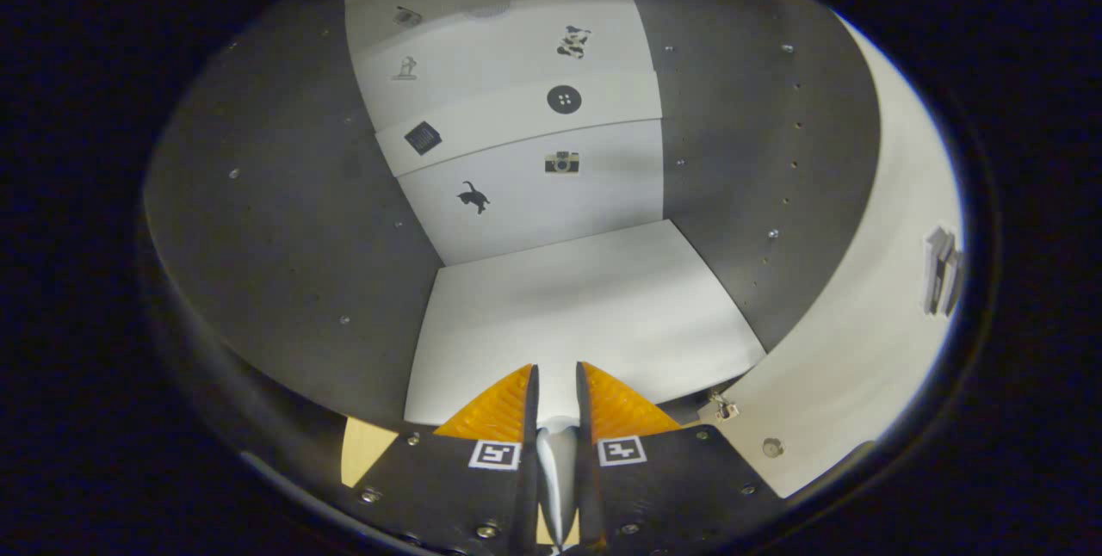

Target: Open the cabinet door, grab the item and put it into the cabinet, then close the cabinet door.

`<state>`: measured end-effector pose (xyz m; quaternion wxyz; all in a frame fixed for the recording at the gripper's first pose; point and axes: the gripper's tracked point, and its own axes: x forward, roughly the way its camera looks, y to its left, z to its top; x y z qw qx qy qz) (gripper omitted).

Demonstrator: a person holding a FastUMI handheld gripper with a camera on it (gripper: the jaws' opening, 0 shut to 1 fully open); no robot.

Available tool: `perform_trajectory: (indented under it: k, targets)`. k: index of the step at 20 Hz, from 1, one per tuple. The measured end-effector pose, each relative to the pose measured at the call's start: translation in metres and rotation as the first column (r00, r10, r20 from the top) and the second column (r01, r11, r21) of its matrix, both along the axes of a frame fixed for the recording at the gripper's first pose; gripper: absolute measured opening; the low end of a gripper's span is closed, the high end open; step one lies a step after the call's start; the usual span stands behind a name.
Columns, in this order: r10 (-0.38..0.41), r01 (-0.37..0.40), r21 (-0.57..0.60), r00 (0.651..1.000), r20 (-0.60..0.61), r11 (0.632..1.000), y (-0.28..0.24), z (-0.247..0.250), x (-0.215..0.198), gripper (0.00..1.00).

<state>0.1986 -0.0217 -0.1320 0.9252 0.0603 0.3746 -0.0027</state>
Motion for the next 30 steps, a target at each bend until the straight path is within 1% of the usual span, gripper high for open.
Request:
perform_trajectory:
  k: [1, 5, 9, 10, 12, 16, 20, 22, 24, 27, 30]
  targets:
    - [-0.002, 0.002, -0.017, 1.000, -0.027, 1.000, -0.002, -0.011, 0.010, 0.18]
    - [-0.003, -0.004, -0.050, 0.991, -0.134, 0.999, -0.006, -0.040, 0.027, 0.18]
    - [0.016, -0.034, -0.089, 0.979, -0.202, 0.995, -0.008, -0.055, 0.038, 0.18]
    - [0.021, -0.037, -0.080, 0.980, -0.198, 0.996, -0.007, -0.054, 0.041, 0.18]
    - [0.019, -0.040, -0.099, 0.978, -0.206, 0.994, -0.011, -0.056, 0.047, 0.18]
    - [0.023, -0.036, -0.056, 0.977, -0.210, 0.998, -0.007, -0.057, 0.057, 0.18]
    - [-0.007, -0.002, -0.043, 0.981, -0.195, 0.999, -0.004, -0.057, 0.065, 0.18]
    - [-0.001, -0.006, -0.035, 0.983, -0.185, 0.999, 0.000, -0.057, 0.068, 0.20]
    - [-0.024, 0.020, -0.029, 0.986, -0.163, 0.999, 0.002, -0.054, 0.071, 0.23]
    - [-0.038, 0.041, 0.022, 0.989, -0.146, 0.999, 0.010, -0.048, 0.075, 0.23]
    - [-0.044, 0.049, 0.044, 0.992, -0.115, 0.998, 0.013, -0.040, 0.078, 0.23]
